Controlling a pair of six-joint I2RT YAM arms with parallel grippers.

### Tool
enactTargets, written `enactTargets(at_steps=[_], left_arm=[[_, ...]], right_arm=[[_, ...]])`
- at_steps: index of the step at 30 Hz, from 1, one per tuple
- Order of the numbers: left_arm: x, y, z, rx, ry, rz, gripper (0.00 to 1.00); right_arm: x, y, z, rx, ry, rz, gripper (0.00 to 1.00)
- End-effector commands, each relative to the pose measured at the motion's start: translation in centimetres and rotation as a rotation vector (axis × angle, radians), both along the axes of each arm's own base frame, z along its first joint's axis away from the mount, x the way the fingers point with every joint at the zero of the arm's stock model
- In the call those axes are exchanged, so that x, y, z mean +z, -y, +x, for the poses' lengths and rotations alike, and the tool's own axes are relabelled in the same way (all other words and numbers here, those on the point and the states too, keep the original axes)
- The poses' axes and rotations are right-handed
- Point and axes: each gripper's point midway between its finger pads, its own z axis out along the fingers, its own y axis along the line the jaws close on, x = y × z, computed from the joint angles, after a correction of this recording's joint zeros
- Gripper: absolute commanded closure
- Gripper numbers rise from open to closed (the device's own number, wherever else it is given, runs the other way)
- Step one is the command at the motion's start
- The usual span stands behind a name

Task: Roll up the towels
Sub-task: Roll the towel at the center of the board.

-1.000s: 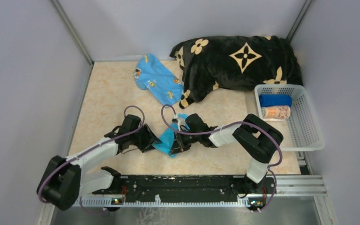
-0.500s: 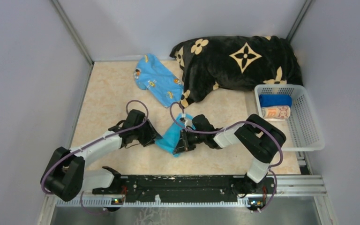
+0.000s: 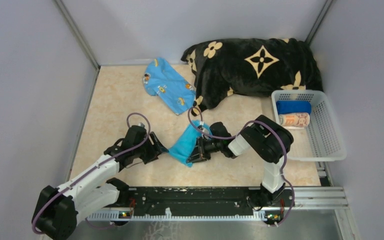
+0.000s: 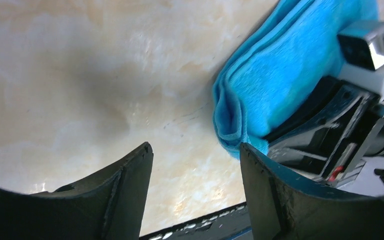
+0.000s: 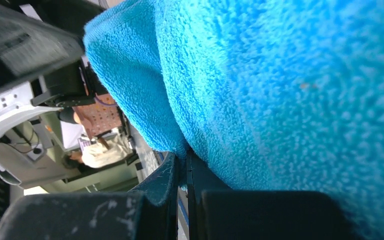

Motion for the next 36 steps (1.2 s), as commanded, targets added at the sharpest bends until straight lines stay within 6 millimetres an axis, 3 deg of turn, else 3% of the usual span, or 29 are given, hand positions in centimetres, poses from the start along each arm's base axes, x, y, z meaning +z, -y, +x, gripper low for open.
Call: enactTargets(at_steps=[1,9,13,25,31,36], left_arm=[[-1.2,-0.3,-2.4,-0.045,-0.064,-0.008,0.30],[-2.0,2.3,-3.3,-0.184,-0.126,-0.097,0.32],[-1.9,2.1,-3.1,-0.189,-0.119,-0.069,0.32],[-0.9,4.6,1.1,-0.159,-0.015,-0.151,0.39],[-2.9,3.9,1.9,-0.125,-0.058,-0.065,0.42],[-4.5,4.0,1.9,-0.130,-0.110,-0.032,0.43]], right_arm=[[0.6,0.0,1.0,-0.031,-0.019,0.057,1.00],[0.4,0.0,1.0,-0.027,-0.042,0.056,1.00],[0.4,0.2,1.5,-0.038,-0.025,0.039,1.00],[0.3,0.7,2.4,-0.007,0.060,-0.078,0.93],[2.4,0.4,2.9,0.027,0.159,-0.098,0.77],[4.7,1.1,3.6,0.066,0.378,-0.269,0.58]])
